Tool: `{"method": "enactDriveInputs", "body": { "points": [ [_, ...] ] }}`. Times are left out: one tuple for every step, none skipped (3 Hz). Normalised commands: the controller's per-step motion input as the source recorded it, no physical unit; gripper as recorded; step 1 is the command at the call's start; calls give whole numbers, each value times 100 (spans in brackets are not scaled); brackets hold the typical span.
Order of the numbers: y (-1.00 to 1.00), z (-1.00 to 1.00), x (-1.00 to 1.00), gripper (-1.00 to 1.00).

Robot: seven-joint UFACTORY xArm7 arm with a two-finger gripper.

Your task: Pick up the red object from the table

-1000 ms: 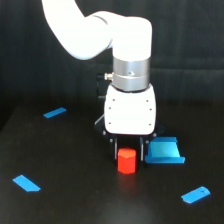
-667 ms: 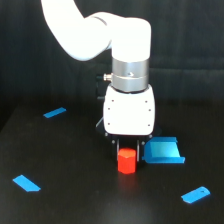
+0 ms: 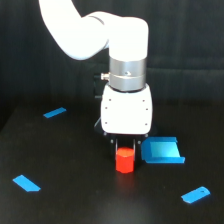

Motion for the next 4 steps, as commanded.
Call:
{"method": "enactDriveInputs", "body": {
  "points": [
    [15,100,-49,-100],
    [27,100,-31,-97],
    [24,100,-29,-98],
    [20,100,-27,-100]
  ]
}}
